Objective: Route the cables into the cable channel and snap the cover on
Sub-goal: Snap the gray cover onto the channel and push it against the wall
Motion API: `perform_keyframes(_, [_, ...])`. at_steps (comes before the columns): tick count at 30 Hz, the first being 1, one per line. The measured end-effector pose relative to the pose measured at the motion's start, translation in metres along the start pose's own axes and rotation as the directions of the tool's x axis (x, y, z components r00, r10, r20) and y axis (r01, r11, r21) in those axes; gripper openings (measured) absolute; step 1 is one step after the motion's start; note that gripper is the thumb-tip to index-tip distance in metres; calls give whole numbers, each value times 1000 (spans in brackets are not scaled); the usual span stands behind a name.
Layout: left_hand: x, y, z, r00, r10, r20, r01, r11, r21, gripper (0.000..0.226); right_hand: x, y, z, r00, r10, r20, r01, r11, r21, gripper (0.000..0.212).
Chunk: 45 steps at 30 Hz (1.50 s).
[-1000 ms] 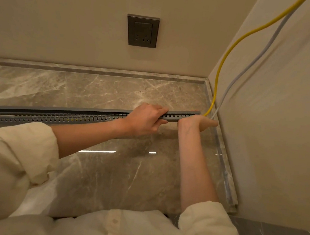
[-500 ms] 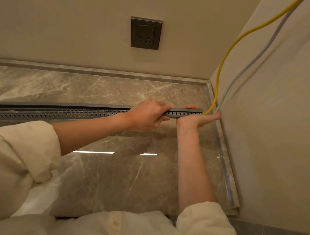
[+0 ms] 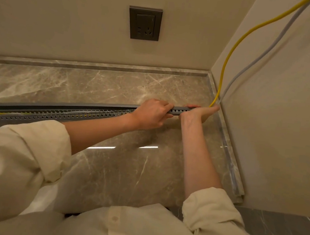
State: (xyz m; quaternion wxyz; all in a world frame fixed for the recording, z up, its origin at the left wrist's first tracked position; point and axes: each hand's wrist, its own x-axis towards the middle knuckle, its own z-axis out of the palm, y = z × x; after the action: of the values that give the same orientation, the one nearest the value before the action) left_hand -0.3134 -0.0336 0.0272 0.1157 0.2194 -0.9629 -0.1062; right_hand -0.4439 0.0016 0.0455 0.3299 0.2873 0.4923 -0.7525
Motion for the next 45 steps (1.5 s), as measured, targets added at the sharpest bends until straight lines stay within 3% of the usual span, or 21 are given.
perform_keyframes(5, [-2,-16,-5,996,-14,85,22,994,-103,23,27,10,-5,981,4,196,-27,993,117,53])
perform_keyframes(9, [-28,-52,-13,971,-130,202,137,990,-20,29,34,7,-8,953,14,302,-70,982,176,51])
perform_keyframes(16, [-99,-114,-34,896,-319,310,317,947,59,27,30,12,-13,973,-29,228,-11,985,169,50])
perform_keyframes(22, [-119,-114,-32,925,-273,263,233,957,171,24,-2,49,-13,979,-6,204,5,1000,10,43])
perform_keyframes(27, [-124,-106,-29,954,-223,202,169,953,250,29,-31,100,-13,968,84,238,-19,964,-265,13])
perform_keyframes(29, [-123,-102,-28,964,-211,163,160,946,281,29,-43,119,-13,964,113,240,-40,956,-292,14])
perform_keyframes(33, [-117,-94,-22,978,-174,116,131,942,309,26,-59,132,-10,940,167,299,-103,970,-219,9])
perform_keyframes(36, [-112,-92,-22,978,-170,123,137,961,242,30,-56,126,-8,922,191,337,-173,981,-83,23])
perform_keyframes(45, [-163,-141,-44,953,-250,170,233,966,110,29,-47,116,-14,955,96,282,-85,995,-50,22])
